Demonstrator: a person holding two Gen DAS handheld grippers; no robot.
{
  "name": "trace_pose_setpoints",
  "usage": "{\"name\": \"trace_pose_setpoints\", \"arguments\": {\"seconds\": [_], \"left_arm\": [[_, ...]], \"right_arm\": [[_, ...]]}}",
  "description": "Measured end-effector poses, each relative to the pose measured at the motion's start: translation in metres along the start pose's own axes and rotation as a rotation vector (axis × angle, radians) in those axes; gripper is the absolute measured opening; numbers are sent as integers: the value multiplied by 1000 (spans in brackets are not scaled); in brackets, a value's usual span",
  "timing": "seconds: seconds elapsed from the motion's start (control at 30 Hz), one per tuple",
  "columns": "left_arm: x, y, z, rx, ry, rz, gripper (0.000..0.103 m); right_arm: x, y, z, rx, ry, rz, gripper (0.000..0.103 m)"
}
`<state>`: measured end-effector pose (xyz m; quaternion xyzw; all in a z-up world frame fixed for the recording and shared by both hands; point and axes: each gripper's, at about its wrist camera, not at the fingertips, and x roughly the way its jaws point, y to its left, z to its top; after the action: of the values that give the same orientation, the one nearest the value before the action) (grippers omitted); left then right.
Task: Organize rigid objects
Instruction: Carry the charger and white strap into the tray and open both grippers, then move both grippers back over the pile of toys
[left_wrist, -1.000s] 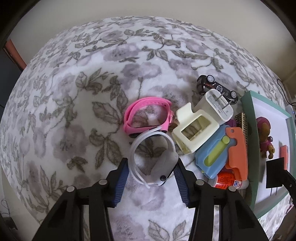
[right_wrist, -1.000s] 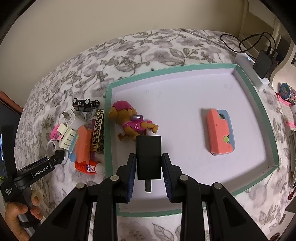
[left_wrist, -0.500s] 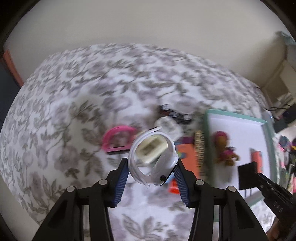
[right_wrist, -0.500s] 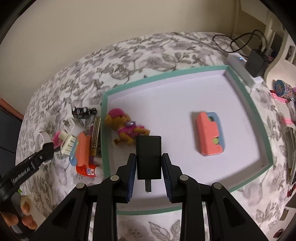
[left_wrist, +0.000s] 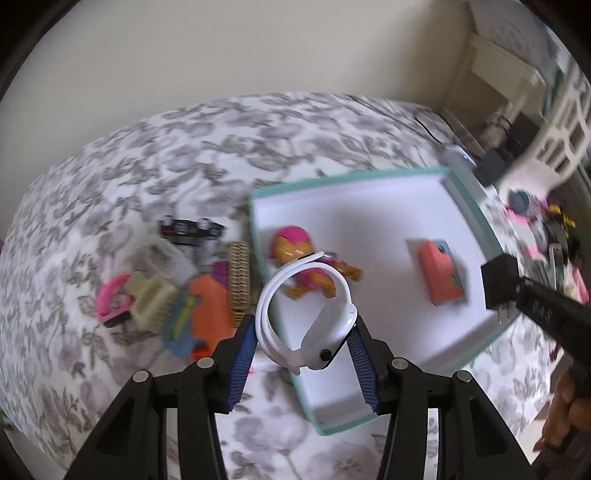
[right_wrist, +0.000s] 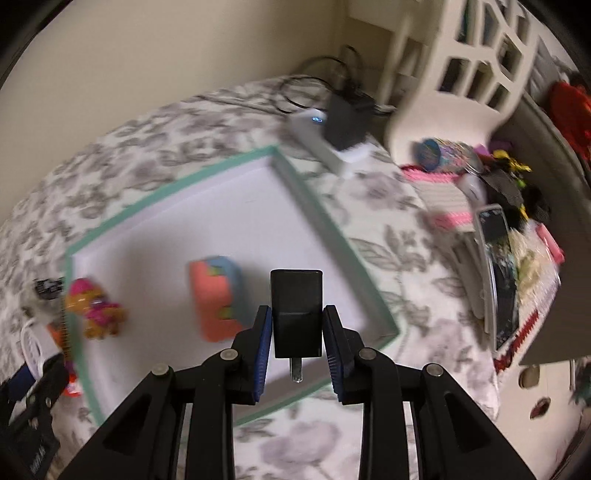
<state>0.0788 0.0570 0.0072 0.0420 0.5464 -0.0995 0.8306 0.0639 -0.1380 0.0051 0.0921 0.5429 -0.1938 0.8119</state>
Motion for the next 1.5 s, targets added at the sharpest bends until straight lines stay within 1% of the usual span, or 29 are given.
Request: {"name": "trace_pose_setpoints", "arguments": {"seconds": [0.13,0.27,0.5,0.6,0.63,0.67,0.7,0.77,0.8,0.83,0.93,1.0,1.03,1.07,1.1,1.17,1.23,1.3,1.33,1.37,1.5], "left_arm": [[13,-16,-3,32,34,-11,53],[26,-28,-9,57,71,5,53],[54,-28,-20,50,145,33,53],[53,-31,-19,54,142,31,54],[53,-31,-20,52,140,30,59],[52,-30,-19,49,140,24,67],[50,-30,-19,42,140,-3,70],[47,-31,-17,31,134,-23,80],[44,-32,-16,34,127,-24,82],[42,-32,-15,38,121,-20,83],[35,-31,-13,49,99,16,91],[31,-26,-9,39,88,21,91],[28,-23,-8,27,82,17,91],[24,-19,-6,13,74,12,92],[22,-16,-5,-2,65,10,92],[15,-3,-2,-45,41,15,103],[12,13,4,-102,16,25,103],[9,29,5,-154,3,34,103],[8,39,6,-185,-4,42,103],[7,49,6,-216,-10,51,103],[3,92,1,-348,-26,86,103]], "right_arm": [[11,-11,-1,19,38,-3,29],[23,-10,-5,9,77,-9,29],[26,-2,-4,-26,68,-36,29],[27,-3,-3,-19,73,-31,29],[27,-3,-3,-15,75,-29,29],[26,-3,-3,-10,79,-28,30],[26,-3,-2,-7,81,-26,29],[25,-4,-2,0,82,-22,30],[25,-4,-1,4,82,-21,31],[24,-4,-1,4,81,-20,33],[21,-3,-1,2,72,-19,43],[18,-3,0,9,66,-6,44],[17,-2,0,13,63,2,48],[15,-2,0,16,58,10,56],[13,-1,1,18,51,18,61],[10,4,1,9,34,28,71],[8,10,1,-14,21,34,72],[7,18,-1,-39,10,37,76],[6,22,-2,-50,4,39,82],[5,26,-2,-61,-2,43,85],[-3,46,-7,-119,-32,74,85]]}}
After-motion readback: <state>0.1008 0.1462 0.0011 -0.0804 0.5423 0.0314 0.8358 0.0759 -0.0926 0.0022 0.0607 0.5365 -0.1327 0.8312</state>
